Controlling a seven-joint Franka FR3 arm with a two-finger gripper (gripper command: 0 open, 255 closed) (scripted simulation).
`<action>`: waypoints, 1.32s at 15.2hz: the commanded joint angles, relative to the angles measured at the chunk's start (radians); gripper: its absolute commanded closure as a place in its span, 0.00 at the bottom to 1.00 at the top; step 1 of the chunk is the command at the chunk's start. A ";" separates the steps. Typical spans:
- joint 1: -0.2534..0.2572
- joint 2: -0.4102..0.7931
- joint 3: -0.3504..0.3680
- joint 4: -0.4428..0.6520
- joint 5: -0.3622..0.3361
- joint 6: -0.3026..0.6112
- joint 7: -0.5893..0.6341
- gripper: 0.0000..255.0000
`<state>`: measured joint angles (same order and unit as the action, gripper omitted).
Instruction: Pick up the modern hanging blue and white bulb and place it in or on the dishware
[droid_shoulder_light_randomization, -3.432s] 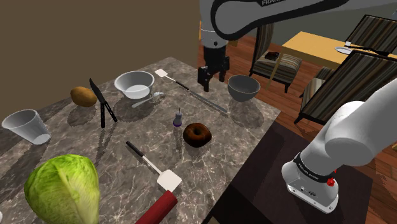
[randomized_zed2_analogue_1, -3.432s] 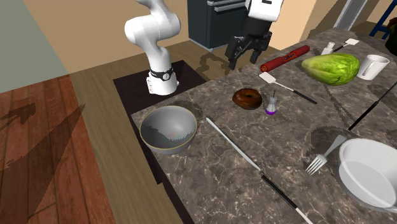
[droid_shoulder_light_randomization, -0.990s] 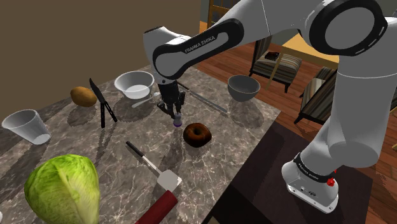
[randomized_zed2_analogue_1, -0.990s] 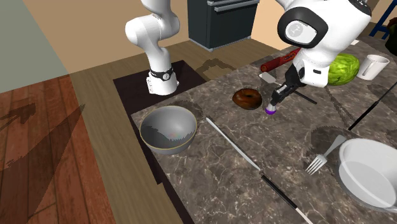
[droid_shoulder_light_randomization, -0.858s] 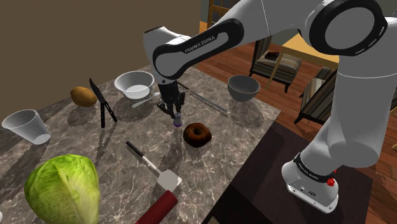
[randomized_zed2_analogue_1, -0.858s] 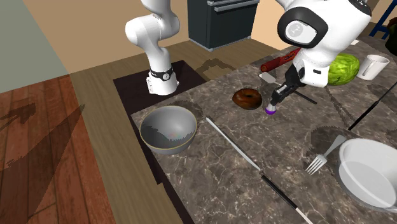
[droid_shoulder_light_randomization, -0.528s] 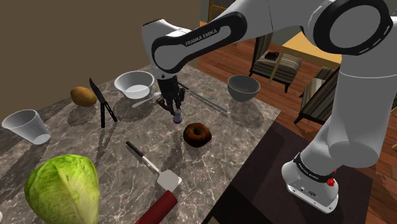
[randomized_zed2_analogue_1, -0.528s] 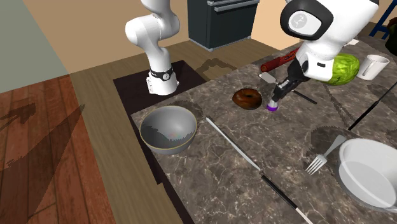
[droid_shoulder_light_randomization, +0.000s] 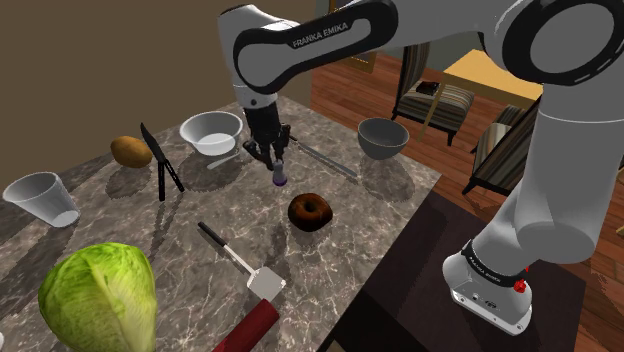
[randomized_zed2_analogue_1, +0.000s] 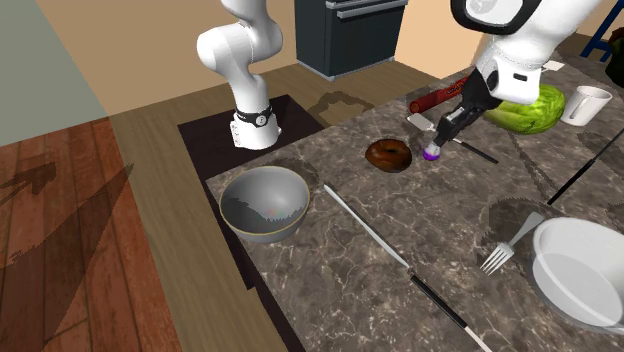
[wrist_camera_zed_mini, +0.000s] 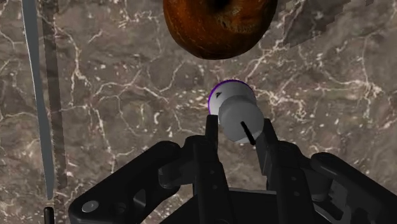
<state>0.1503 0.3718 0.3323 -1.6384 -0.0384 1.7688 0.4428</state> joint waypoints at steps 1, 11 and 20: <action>-0.002 -0.013 0.002 0.009 0.004 -0.023 -0.001 1.00; 0.000 -0.037 0.006 0.112 0.012 -0.147 0.001 1.00; 0.004 -0.039 0.009 0.220 0.014 -0.256 0.005 1.00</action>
<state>0.1542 0.3313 0.3410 -1.4304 -0.0245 1.5228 0.4480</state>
